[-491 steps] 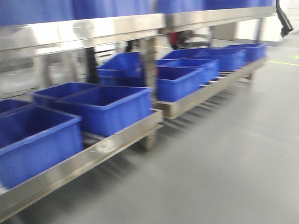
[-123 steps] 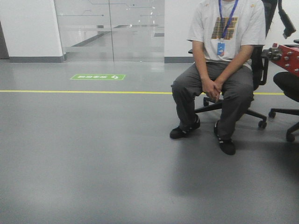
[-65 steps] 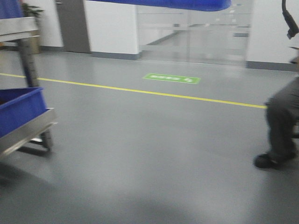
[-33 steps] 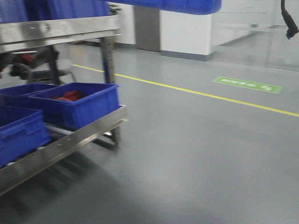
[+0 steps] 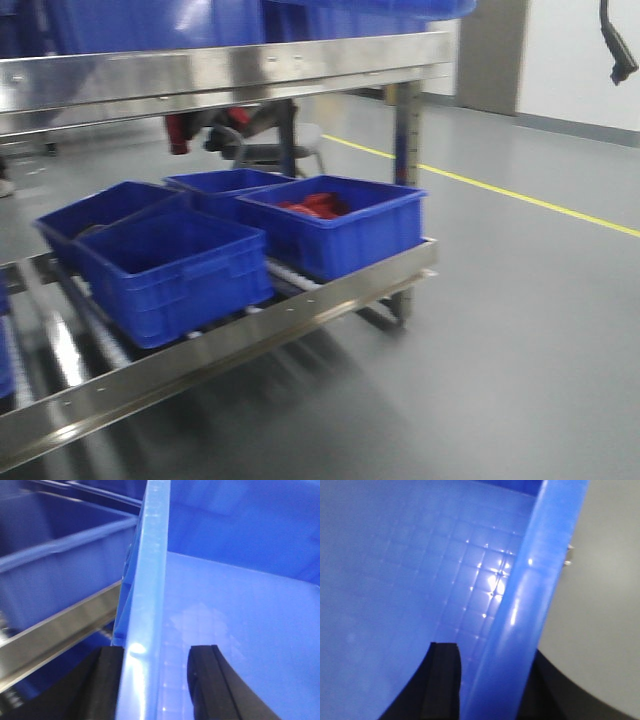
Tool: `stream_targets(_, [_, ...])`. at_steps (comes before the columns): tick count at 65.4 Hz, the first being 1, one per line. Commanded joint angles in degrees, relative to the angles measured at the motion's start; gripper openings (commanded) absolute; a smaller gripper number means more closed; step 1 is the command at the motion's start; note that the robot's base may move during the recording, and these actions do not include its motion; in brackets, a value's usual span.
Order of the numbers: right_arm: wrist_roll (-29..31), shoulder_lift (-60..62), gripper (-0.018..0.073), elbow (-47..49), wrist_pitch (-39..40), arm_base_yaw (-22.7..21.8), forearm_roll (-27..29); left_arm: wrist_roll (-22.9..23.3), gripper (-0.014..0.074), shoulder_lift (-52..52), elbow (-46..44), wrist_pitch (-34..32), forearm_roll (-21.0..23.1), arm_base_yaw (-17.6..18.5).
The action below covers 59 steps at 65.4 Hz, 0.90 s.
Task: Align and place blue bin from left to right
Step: 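Drive up to the second steel rack holding the bin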
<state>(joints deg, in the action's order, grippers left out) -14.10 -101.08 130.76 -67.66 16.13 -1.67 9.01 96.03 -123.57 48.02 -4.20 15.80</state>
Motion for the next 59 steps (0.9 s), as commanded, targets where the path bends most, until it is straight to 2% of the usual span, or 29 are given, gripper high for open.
stream_targets(1, [-0.4, 0.5, -0.0070, 0.7, 5.6, 0.0, 0.3, -1.3, -0.0111, -2.1, -1.3, -5.8, 3.5, 1.2])
stream_targets(59, [-0.4, 0.5, -0.0070, 0.7, 5.6, 0.0, 0.3, -1.3, -0.0111, -2.1, -1.3, -5.8, 3.5, 1.2])
